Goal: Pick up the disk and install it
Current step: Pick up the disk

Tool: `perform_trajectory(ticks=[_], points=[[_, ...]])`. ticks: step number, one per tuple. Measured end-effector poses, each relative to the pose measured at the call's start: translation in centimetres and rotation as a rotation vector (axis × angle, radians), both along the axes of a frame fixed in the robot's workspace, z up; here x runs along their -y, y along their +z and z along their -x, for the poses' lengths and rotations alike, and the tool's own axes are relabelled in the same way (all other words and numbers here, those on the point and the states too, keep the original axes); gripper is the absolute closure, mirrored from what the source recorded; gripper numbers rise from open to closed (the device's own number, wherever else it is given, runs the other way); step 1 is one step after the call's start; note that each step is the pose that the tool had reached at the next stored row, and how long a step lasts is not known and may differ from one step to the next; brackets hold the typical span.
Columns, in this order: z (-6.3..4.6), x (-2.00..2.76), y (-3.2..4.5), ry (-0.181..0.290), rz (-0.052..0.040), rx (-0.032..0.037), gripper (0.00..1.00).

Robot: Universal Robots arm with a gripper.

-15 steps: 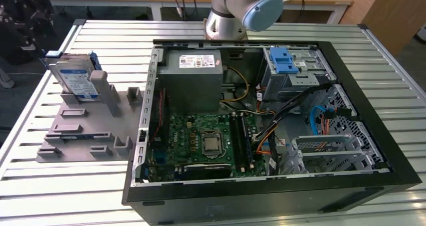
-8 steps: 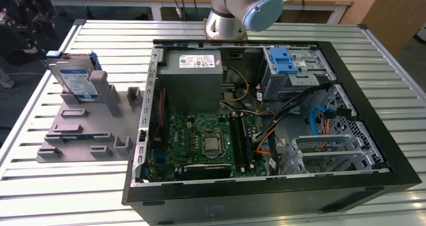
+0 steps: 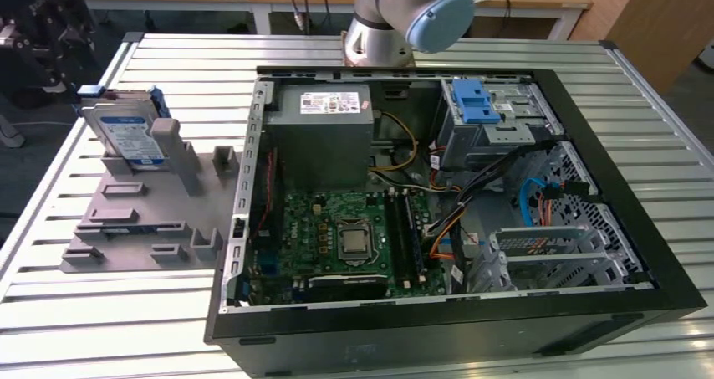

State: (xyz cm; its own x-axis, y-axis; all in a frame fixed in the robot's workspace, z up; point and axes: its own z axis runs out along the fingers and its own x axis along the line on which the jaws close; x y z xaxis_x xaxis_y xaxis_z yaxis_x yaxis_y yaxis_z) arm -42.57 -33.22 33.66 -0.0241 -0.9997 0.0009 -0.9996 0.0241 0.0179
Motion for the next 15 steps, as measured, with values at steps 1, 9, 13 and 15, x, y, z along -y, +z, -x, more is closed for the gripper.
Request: perform_trajectory(ticks=[1, 9, 13, 15], points=[[0.0, 0.0, -0.08, 0.0, -0.0001, 0.0001, 0.29], [0.2, 0.0, -0.94, 0.0, 0.0, 0.002, 0.29], [0.3, 0.0, -1.54, 0.0, -0.001, 0.0027, 0.29], [0.3, -0.01, -1.88, 0.0, -0.0028, 0.0035, 0.29]])
